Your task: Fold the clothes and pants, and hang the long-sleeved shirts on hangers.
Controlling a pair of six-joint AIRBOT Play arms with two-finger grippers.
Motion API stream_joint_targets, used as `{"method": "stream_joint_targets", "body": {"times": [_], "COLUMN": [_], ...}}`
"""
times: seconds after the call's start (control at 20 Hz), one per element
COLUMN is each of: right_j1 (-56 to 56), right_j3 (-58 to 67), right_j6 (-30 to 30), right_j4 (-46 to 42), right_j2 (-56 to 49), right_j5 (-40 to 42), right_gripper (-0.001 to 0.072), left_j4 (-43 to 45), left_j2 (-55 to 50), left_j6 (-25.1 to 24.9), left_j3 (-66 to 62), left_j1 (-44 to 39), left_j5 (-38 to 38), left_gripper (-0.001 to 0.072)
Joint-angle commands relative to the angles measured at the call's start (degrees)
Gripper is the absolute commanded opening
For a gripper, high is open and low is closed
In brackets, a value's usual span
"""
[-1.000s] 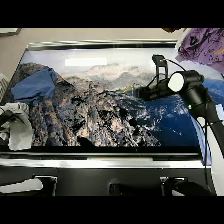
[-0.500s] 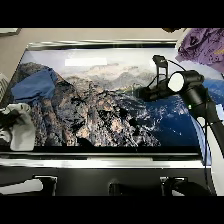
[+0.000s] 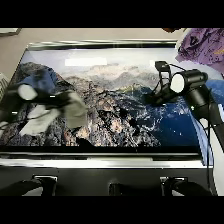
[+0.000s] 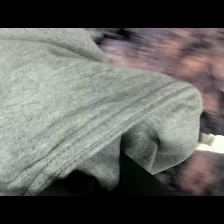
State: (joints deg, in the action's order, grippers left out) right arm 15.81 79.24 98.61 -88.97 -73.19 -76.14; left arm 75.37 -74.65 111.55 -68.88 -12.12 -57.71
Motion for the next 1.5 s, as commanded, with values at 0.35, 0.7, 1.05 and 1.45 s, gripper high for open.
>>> {"method": "stream_joint_targets", "body": {"times": [0.35, 0.7, 1.05, 1.45], "right_j1": [-2.29, -30.58, -18.93, -8.15], "right_j3": [-0.09, -6.40, -23.87, -24.37], "right_j6": [3.23, -9.33, -26.60, -29.66], "right_j4": [-15.28, 28.17, 47.04, 53.90], "right_j2": [3.93, -0.76, -10.88, -20.55], "right_j5": [-3.93, 3.37, 7.98, 13.57], "right_gripper": [0.0263, 0.0437, 0.0551, 0.0467], "left_j4": [-12.15, -5.75, -2.86, -2.71], "left_j2": [-29.92, -22.47, -17.64, -17.68], "left_j6": [4.81, -5.35, -6.16, -6.16], "left_j3": [-24.94, -30.18, -30.21, -30.18], "left_j1": [-22.49, -2.86, 11.54, 16.79], "left_j5": [6.88, -9.49, -15.19, -18.38], "left_gripper": [0.0224, 0.0720, 0.0720, 0.0720]}}
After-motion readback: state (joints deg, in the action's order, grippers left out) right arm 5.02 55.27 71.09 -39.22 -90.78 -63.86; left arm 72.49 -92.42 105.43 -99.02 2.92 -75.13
